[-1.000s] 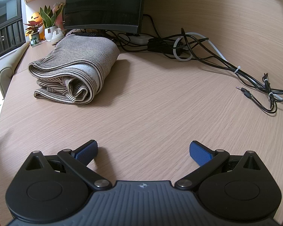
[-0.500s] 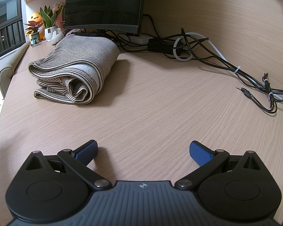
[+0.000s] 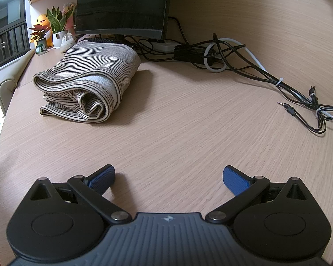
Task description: Fold clothes
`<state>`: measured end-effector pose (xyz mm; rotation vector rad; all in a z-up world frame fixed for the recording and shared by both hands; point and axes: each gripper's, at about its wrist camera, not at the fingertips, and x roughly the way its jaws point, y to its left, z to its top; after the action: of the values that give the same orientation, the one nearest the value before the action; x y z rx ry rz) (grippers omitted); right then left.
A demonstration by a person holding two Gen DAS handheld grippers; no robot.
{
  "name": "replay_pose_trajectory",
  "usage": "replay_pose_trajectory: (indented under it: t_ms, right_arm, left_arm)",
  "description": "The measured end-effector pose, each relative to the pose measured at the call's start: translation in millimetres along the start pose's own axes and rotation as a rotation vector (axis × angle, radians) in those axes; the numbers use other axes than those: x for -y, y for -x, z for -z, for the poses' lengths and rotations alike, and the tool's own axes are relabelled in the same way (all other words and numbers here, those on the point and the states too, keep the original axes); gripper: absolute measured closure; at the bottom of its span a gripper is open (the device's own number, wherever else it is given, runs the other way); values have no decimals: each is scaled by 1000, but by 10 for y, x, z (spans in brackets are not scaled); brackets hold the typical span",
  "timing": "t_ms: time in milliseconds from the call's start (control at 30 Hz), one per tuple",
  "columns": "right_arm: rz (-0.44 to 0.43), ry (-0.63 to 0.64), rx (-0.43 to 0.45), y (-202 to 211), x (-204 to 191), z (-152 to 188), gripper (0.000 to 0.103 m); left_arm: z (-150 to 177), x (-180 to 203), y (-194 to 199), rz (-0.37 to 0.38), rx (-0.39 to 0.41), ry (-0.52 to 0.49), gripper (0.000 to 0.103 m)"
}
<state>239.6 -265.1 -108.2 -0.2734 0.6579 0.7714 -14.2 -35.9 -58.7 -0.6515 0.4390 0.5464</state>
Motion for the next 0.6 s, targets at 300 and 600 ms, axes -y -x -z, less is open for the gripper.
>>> replay_pose_trajectory:
  t_ms: [300,600]
  right_arm:
    - [0,0,0,1,-1,-1,0]
    - [0,0,0,0,-1,0,0]
  left_arm:
    - [-174,115,214,155,112,249,0]
    - [-94,457,104,130,-36,154,0]
